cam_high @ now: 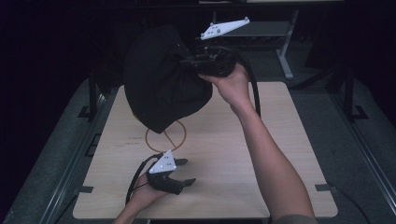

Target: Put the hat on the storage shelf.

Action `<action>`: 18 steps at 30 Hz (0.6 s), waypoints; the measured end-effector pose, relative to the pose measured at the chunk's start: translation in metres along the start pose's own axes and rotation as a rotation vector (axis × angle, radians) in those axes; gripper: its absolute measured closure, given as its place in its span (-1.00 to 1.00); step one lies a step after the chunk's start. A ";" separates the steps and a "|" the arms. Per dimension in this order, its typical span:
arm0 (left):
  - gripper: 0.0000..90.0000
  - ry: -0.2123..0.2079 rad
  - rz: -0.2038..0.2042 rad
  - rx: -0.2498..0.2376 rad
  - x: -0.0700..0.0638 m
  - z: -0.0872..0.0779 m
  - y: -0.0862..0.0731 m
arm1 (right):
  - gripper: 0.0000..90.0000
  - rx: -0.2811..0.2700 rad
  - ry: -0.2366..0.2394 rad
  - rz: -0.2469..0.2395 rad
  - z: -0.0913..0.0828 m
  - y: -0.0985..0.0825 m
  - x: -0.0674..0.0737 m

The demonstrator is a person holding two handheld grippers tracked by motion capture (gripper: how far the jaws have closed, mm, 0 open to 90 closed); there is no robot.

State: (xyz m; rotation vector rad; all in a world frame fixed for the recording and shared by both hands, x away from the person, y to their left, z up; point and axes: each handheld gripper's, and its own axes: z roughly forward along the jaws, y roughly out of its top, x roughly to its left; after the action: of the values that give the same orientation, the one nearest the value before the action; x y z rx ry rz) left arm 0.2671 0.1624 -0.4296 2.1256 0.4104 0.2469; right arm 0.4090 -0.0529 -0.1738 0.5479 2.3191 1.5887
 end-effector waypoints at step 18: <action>-0.38 -0.007 -0.001 -0.001 -0.002 0.003 0.000 | 0.87 0.018 0.006 0.009 0.030 0.017 -0.003</action>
State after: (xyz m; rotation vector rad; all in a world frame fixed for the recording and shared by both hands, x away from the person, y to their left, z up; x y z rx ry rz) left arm 0.2665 0.1591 -0.4315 2.1251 0.4067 0.2389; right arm 0.4269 -0.0239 -0.1689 0.5587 2.3408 1.5774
